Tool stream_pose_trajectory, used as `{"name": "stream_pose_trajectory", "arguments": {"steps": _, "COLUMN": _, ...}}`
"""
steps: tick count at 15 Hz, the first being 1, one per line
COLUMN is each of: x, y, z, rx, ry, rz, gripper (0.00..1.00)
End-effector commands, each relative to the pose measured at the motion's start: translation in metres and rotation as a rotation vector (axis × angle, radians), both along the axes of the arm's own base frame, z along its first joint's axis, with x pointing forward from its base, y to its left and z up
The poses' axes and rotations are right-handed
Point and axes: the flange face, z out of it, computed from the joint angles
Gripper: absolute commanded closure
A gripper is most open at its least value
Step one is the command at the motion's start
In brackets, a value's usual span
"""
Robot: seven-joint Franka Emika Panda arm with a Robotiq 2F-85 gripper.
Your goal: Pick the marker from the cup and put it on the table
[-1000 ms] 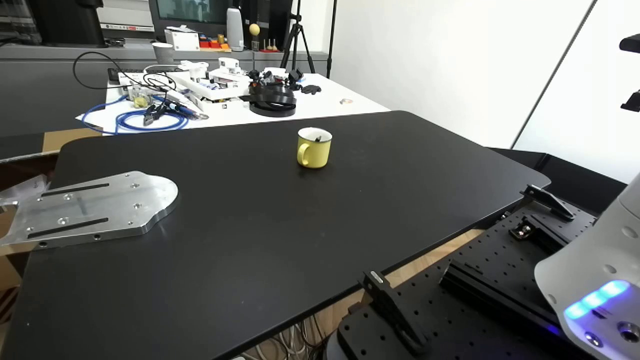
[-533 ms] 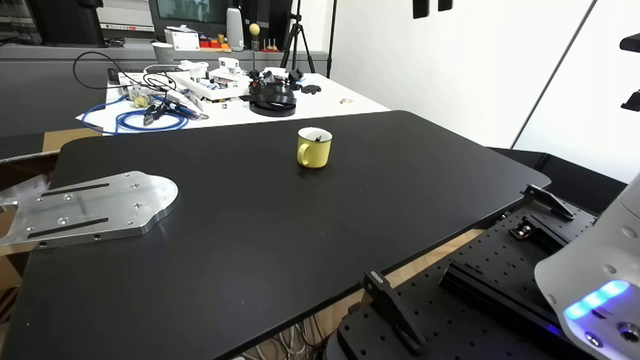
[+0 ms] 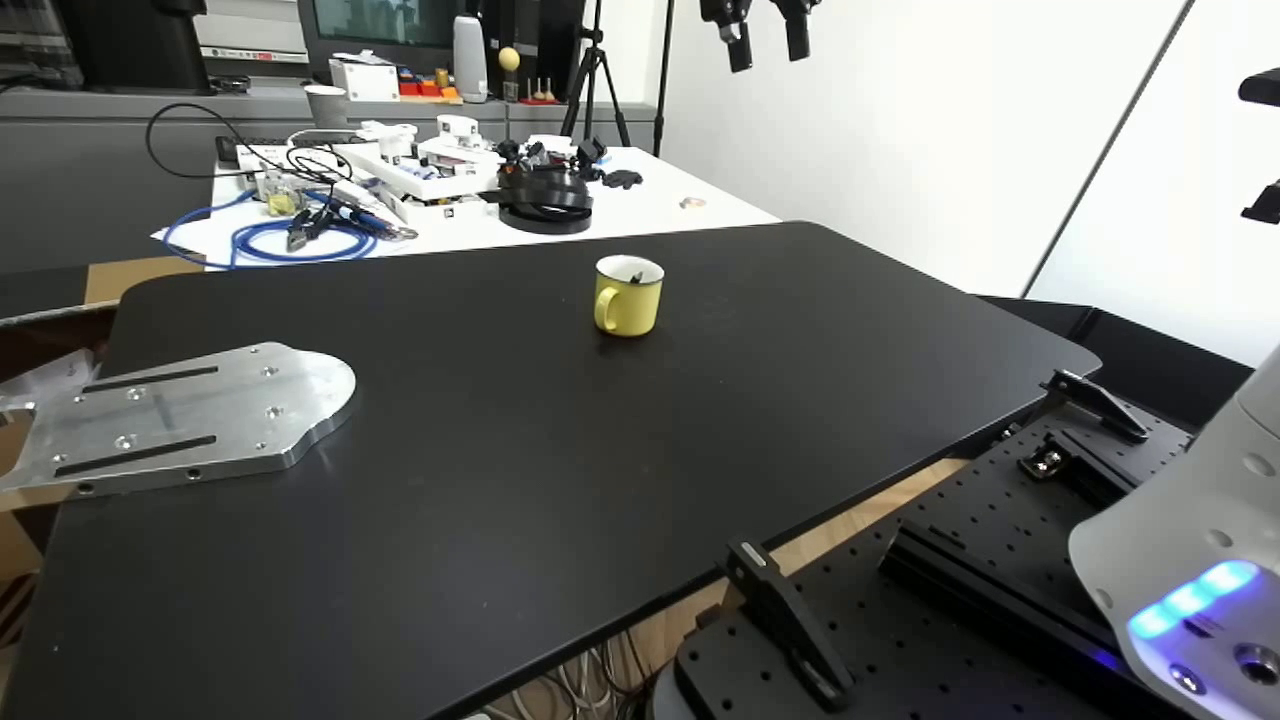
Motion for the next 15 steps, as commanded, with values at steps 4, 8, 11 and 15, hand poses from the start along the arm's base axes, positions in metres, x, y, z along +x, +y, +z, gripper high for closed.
{"name": "stream_pose_trajectory", "arguments": {"steps": 4, "x": 0.085, "y": -0.009, "z": -0.021, "rx": 0.000, "ry": 0.088, "rz": -0.309, "gripper": 0.00}}
{"name": "stream_pose_trajectory", "arguments": {"steps": 8, "x": 0.125, "y": -0.008, "z": -0.028, "rx": 0.129, "ry": 0.070, "rz": -0.476, "gripper": 0.00}}
{"name": "stream_pose_trajectory", "arguments": {"steps": 11, "x": 0.143, "y": -0.001, "z": -0.040, "rx": 0.195, "ry": 0.068, "rz": -0.616, "gripper": 0.00}}
{"name": "stream_pose_trajectory", "arguments": {"steps": 15, "x": 0.150, "y": 0.001, "z": -0.072, "rx": 0.235, "ry": 0.114, "rz": -0.787, "gripper": 0.00}}
